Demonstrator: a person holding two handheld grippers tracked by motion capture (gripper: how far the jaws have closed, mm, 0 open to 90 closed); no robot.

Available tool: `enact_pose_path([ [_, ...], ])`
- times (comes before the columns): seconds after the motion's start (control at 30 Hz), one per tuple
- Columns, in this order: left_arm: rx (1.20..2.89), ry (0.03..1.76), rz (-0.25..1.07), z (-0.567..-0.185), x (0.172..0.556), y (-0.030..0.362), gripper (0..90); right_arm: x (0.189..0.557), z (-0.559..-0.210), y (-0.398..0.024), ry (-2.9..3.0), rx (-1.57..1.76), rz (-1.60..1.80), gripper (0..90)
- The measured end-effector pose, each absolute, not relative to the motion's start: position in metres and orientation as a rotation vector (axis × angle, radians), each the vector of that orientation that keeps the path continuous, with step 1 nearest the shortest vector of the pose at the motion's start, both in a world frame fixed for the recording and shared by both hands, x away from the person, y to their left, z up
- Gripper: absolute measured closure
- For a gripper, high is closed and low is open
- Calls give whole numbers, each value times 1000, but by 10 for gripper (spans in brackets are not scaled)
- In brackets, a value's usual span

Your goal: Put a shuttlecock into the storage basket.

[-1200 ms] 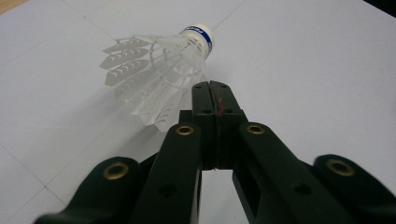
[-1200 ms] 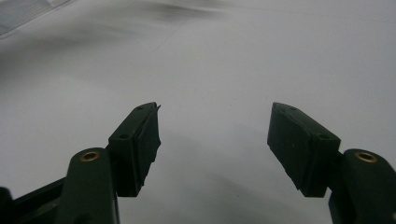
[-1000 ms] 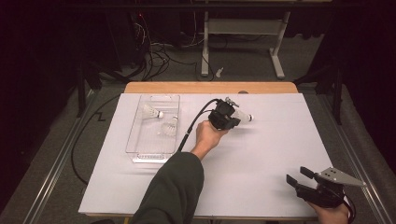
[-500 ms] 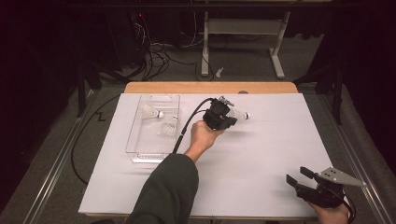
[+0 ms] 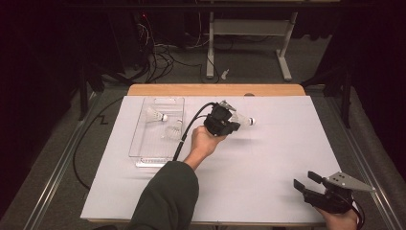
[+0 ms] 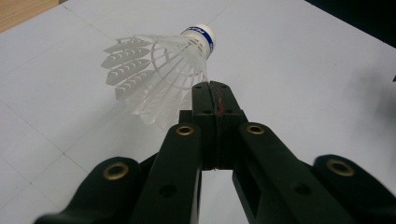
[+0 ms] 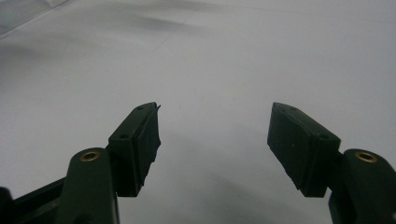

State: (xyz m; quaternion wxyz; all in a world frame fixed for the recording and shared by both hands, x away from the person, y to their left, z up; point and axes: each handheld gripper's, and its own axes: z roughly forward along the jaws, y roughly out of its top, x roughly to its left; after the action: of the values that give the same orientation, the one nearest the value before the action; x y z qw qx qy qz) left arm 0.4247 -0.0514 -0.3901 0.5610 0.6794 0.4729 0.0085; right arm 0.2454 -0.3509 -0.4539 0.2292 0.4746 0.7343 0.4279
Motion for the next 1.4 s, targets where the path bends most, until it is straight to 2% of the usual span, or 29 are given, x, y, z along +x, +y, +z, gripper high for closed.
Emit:
enact_pose_path([
  [1.4,1600,1059,15,-375,385,-22,900,245,-454,-350,2023,1304,1176,344],
])
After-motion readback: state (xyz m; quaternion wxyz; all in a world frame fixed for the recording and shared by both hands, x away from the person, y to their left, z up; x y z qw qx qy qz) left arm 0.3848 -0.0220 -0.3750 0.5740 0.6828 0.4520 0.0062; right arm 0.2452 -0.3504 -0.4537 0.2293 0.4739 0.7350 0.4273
